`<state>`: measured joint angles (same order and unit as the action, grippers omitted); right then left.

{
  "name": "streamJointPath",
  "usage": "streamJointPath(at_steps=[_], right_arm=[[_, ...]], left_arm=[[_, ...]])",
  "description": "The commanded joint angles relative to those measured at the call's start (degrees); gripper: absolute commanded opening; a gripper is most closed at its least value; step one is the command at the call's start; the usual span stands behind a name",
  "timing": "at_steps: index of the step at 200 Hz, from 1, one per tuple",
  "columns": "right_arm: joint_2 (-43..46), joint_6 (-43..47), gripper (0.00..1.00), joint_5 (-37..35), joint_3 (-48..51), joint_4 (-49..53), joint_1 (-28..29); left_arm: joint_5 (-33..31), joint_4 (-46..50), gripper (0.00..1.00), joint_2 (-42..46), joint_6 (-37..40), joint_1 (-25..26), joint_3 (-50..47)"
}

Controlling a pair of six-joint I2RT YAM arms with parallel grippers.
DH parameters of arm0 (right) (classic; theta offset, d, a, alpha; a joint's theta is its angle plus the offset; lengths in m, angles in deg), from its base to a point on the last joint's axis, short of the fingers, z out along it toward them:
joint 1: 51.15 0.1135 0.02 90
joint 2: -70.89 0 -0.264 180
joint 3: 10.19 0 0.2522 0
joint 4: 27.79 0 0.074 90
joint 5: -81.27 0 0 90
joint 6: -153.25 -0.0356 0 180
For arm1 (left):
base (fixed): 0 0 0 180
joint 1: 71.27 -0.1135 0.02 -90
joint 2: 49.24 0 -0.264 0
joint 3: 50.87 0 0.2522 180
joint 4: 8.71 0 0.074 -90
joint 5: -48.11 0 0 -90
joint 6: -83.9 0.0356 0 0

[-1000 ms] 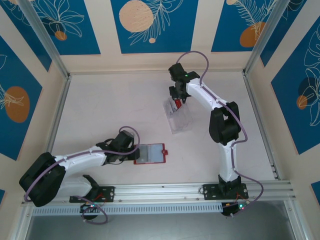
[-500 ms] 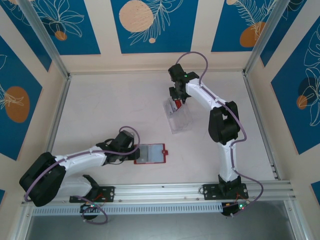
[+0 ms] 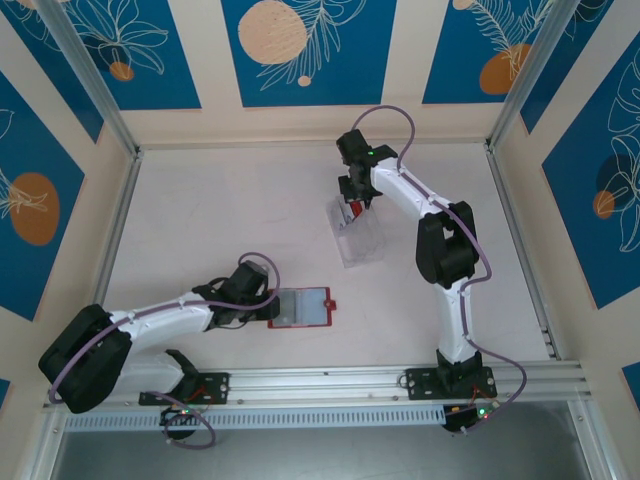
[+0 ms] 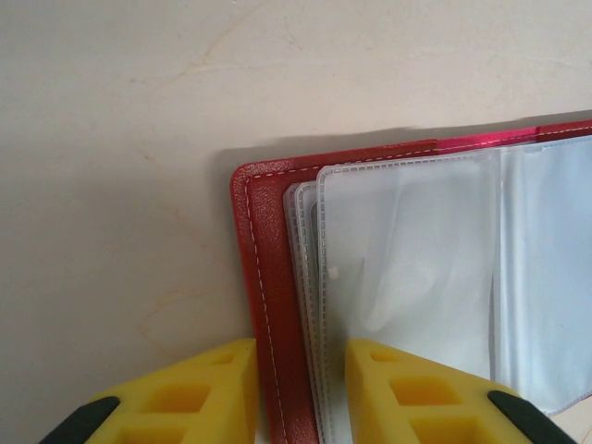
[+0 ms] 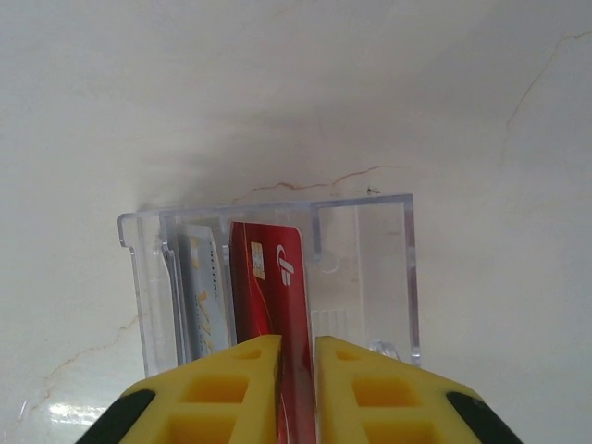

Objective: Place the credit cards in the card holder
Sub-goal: Pick up the credit card from the storage box.

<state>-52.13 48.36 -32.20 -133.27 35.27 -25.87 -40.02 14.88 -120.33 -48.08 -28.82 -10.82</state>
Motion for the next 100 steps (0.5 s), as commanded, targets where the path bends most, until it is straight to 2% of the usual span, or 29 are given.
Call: streamJointPath(at_steps=[1, 100], right_arm=[[-0.2, 0.8, 0.15, 2.0, 0.78, 0.43, 0.29], [-1.32, 1.66, 0.09, 3.64, 0.12, 1.28, 1.17]], left_arm=[[-0.8, 2.57, 0.29, -0.45, -0.56, 0.6, -1.59], [-0.9, 2.66, 0.29, -0.18, -0.56, 0.61, -1.76]])
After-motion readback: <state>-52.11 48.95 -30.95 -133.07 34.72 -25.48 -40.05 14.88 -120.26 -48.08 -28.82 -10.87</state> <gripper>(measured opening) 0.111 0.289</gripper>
